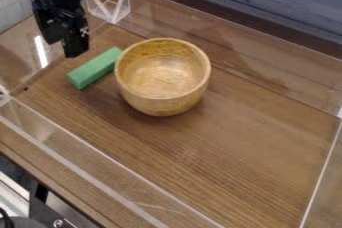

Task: Put the green block in the brown bowl

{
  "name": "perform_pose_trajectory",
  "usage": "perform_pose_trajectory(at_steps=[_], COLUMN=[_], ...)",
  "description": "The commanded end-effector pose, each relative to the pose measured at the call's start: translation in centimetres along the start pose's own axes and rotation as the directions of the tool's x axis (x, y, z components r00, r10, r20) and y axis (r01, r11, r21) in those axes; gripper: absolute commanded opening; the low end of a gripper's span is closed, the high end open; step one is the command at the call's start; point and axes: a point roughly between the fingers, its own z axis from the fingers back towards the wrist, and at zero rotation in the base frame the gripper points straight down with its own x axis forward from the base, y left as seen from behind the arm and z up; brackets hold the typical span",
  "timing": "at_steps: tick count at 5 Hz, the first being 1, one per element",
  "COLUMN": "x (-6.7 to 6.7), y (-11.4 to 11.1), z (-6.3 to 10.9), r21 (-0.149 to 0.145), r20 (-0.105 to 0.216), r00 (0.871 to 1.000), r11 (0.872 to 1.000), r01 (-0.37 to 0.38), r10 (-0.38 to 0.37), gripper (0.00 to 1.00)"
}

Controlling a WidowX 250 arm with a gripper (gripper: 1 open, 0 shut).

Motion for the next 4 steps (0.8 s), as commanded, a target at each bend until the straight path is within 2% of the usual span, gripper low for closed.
perform_pose_trajectory(at_steps=[1,3,4], x=[0.2,2.1,3.0], y=[1.1,0.7,0.3], z=[0.3,-3.1,-3.6], r21=[0.025,0.012,0.009], r20=[0.038,0.043,0.043], r00=[0.997,0.994,0.996], r11=[0.998,0.995,0.997], r01=[-0.063,-0.103,-0.079], r10=[0.062,0.102,0.079], gripper=[1.00,1.00,1.00])
